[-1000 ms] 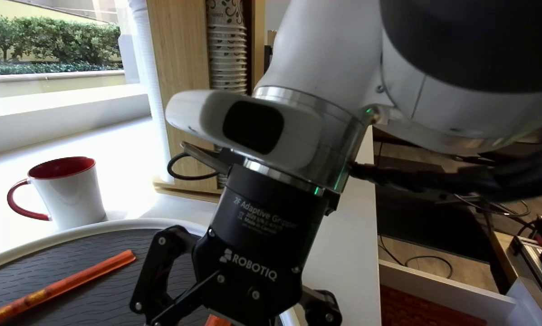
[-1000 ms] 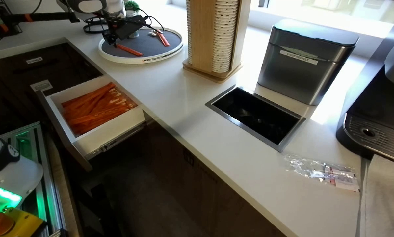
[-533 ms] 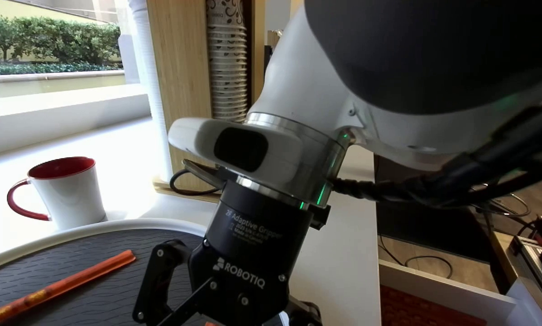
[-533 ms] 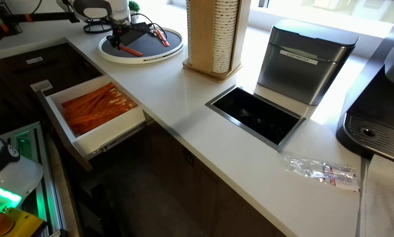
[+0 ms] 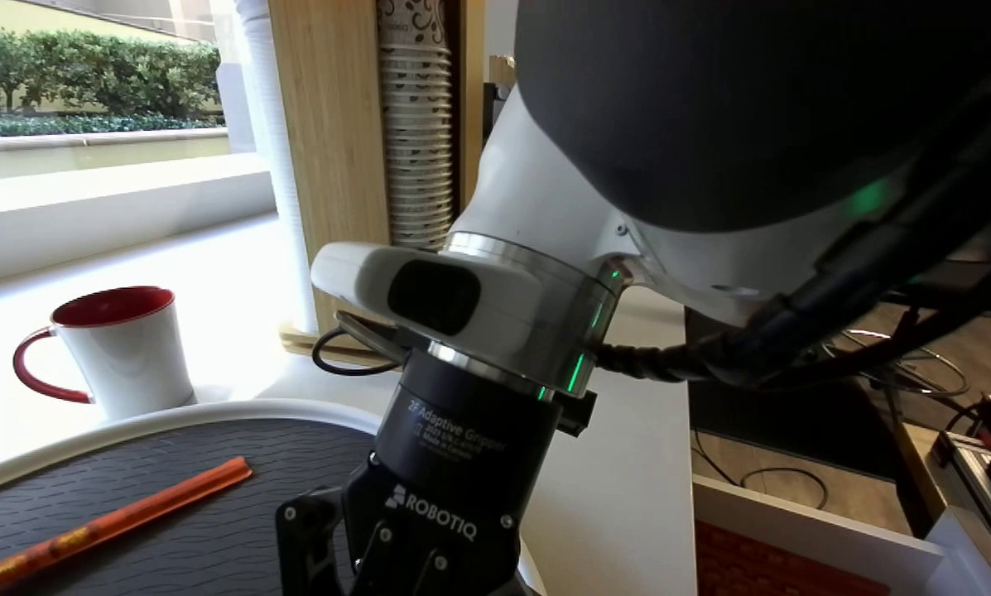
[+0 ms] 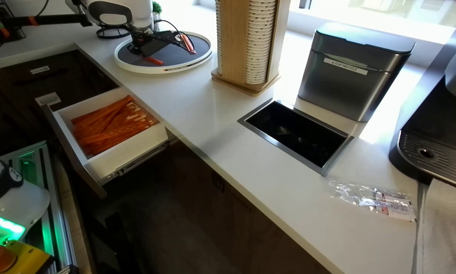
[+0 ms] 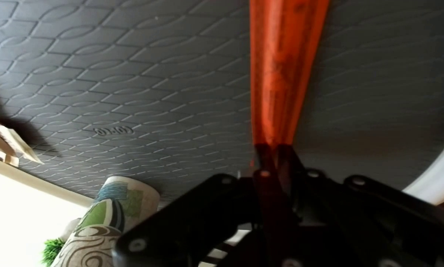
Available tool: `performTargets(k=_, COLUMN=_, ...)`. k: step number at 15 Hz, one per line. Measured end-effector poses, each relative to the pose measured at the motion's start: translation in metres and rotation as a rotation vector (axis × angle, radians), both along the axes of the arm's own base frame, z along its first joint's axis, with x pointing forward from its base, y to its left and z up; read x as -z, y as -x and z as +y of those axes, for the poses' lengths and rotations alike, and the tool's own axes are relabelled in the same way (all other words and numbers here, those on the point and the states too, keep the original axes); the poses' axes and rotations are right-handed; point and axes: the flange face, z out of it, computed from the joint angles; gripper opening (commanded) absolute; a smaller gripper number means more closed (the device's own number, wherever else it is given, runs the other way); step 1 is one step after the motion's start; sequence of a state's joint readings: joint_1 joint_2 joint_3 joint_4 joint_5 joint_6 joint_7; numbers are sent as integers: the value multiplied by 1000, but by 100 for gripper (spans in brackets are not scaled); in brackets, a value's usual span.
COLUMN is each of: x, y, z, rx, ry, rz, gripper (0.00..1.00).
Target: Pick up the object from the tray and put it in the drawer
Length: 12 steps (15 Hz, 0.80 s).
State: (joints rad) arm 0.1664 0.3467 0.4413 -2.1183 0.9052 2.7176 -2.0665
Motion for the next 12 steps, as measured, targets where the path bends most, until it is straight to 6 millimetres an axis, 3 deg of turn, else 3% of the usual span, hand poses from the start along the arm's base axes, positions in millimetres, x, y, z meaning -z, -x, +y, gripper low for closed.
performTargets(k=2, x=1, y=1, z=0, rx=-4, ry=-7, rz=8, gripper=15)
performTargets(k=4, x=2, y=2, z=1, rx=-12, ry=-14, rz=17, gripper=5)
performTargets(k=8, x=0, y=3, z=1, rx=-26, ry=-25, rz=33, gripper=0)
performTargets(k=12, x=-20, y=5, z=-22, rx=7, ry=-22, rz=44, gripper=0)
